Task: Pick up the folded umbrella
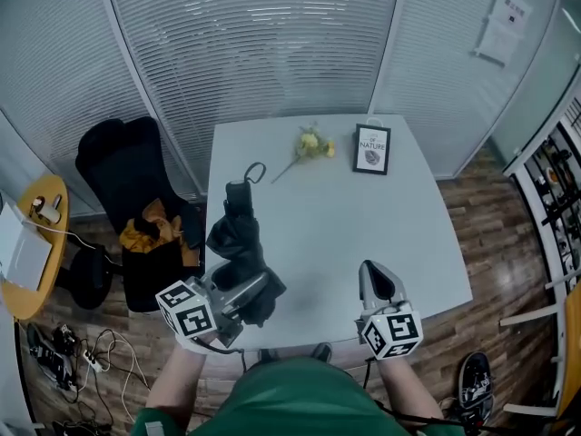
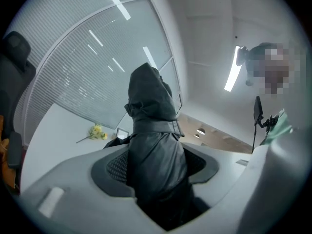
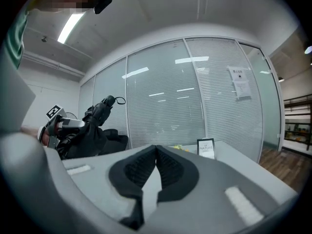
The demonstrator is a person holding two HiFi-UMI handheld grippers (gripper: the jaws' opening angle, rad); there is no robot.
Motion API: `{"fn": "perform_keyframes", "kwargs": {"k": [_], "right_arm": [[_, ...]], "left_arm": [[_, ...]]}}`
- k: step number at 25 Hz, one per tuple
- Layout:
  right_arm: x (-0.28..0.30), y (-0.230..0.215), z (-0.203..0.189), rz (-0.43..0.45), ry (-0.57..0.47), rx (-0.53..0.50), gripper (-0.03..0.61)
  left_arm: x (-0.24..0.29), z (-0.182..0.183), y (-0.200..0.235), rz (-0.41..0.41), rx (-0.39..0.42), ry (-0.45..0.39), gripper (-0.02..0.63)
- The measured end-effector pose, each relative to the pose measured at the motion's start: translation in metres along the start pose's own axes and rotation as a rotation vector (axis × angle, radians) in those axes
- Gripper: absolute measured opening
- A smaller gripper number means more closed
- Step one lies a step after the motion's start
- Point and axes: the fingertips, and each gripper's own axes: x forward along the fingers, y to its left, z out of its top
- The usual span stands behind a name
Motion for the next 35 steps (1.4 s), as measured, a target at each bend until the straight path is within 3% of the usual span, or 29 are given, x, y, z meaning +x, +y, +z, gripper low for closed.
{"fn": "perform_keyframes", "kwargs": {"k": [9, 14, 35], "right_arm": [[0.003, -0.005, 0.034, -0.002, -0.069, -0.038, 0.003], [0.0, -0.009, 0.051, -0.015, -0.121, -0.057, 0.003], [-0.002, -0.007, 0.06, -0.005, -0.176, -0.091, 0.003]], "left_arm": [[-0.016, 0.066, -0.012, 0.021, 0.128, -0.157, 0.285], [-0.025, 0.085, -0.008, 0.115, 0.25, -0.199, 0.285], [-0.025, 0.06, 0.001, 0.154, 0.222, -0.173, 0.285]]}}
